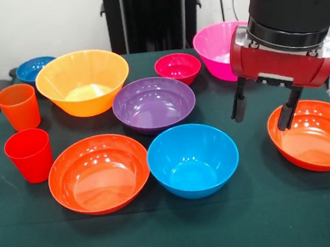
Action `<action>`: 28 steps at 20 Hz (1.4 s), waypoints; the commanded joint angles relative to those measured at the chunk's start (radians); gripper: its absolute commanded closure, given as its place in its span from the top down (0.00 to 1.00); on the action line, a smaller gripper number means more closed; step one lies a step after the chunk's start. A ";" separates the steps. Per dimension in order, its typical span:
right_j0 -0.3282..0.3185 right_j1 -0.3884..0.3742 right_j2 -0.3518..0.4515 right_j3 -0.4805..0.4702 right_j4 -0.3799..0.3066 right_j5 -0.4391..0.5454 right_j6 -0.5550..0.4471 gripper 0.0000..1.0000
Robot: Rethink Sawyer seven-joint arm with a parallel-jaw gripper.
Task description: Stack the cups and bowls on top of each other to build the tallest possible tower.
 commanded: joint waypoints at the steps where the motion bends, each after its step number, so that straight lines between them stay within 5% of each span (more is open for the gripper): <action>1: -0.006 0.026 0.128 0.164 -0.019 -0.075 0.002 1.00; 13: -0.004 0.005 0.140 0.197 -0.016 -0.109 0.006 1.00; 28: -0.012 0.007 0.165 0.137 -0.015 -0.016 -0.048 1.00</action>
